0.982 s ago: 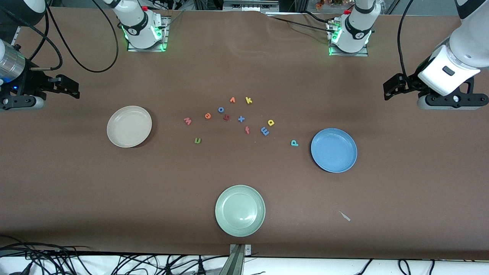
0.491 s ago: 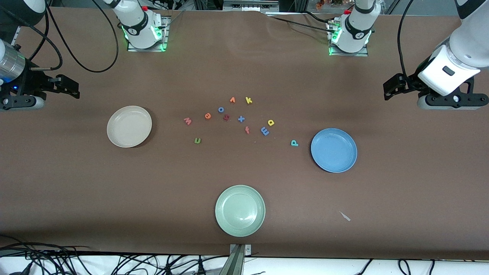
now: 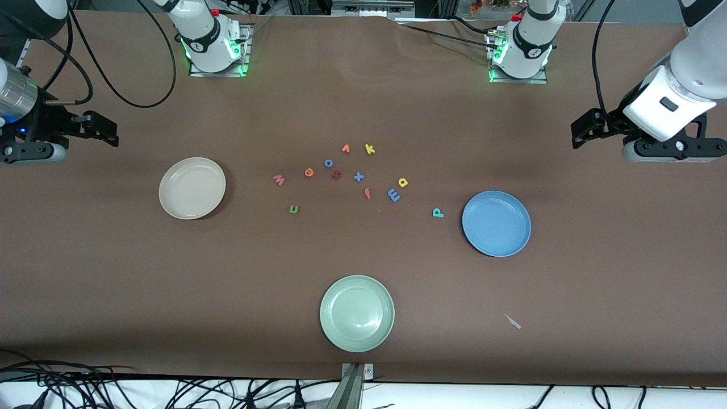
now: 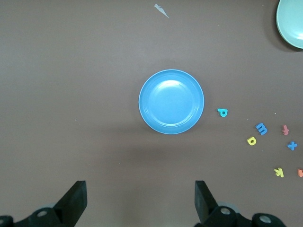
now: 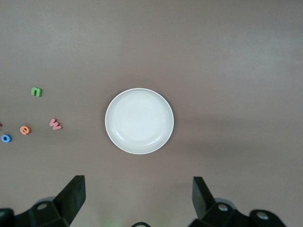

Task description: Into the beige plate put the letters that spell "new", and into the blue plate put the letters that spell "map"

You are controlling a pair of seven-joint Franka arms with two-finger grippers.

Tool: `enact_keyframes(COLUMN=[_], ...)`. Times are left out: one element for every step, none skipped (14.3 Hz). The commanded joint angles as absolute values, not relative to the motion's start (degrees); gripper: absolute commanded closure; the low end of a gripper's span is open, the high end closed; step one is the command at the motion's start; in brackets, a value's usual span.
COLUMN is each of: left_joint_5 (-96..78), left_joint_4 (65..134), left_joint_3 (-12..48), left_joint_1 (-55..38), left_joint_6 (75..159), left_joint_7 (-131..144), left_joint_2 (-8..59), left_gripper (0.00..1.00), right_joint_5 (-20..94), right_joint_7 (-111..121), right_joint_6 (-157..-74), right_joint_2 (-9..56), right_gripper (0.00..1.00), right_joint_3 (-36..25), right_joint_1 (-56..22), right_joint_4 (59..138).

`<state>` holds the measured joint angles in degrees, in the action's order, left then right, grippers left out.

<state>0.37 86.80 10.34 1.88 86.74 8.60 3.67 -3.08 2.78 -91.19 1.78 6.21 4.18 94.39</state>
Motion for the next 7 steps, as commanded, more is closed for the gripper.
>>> enact_keyframes(left_joint_5=[-2.02, -1.85, -1.76, -1.76, -1.76, -1.76, -1.76], left_joint_4=[89.46, 89.73, 90.26, 90.87, 90.88, 90.88, 90.97], left_joint_3=[7.38, 6.6, 4.42, 3.26, 3.17, 3.16, 3.16], left_joint_1=[1.15, 0.45, -1.13, -2.53, -2.64, -2.55, -2.46], left_joint_6=[88.24, 88.33, 88.5, 88.85, 88.86, 88.86, 88.86], left_joint_7=[4.75, 4.66, 4.66, 4.66, 4.66, 4.57, 4.48], left_joint_2=[1.67, 1.32, 1.06, 0.79, 0.62, 0.62, 0.62], left_gripper=[0.0, 0.0, 0.0, 0.0, 0.0, 0.0, 0.0], right_joint_5=[-2.64, -2.64, -2.64, -2.55, -2.64, -2.55, -2.55], right_joint_7=[2.99, 2.9, 2.9, 2.9, 2.9, 2.99, 2.99], right_joint_6=[-91.14, -91.14, -91.14, -91.14, -91.14, -91.06, -91.05], right_joint_2=[1.41, 1.32, 1.32, 1.41, 1.41, 1.41, 1.32], right_gripper=[0.0, 0.0, 0.0, 0.0, 0.0, 0.0, 0.0], right_joint_3=[6.24, 6.24, 6.24, 6.24, 6.24, 6.24, 6.24], right_joint_1=[4.22, 4.22, 4.22, 4.22, 4.22, 4.22, 4.22], right_joint_4=[94.75, 94.75, 94.75, 94.75, 94.75, 94.75, 94.75])
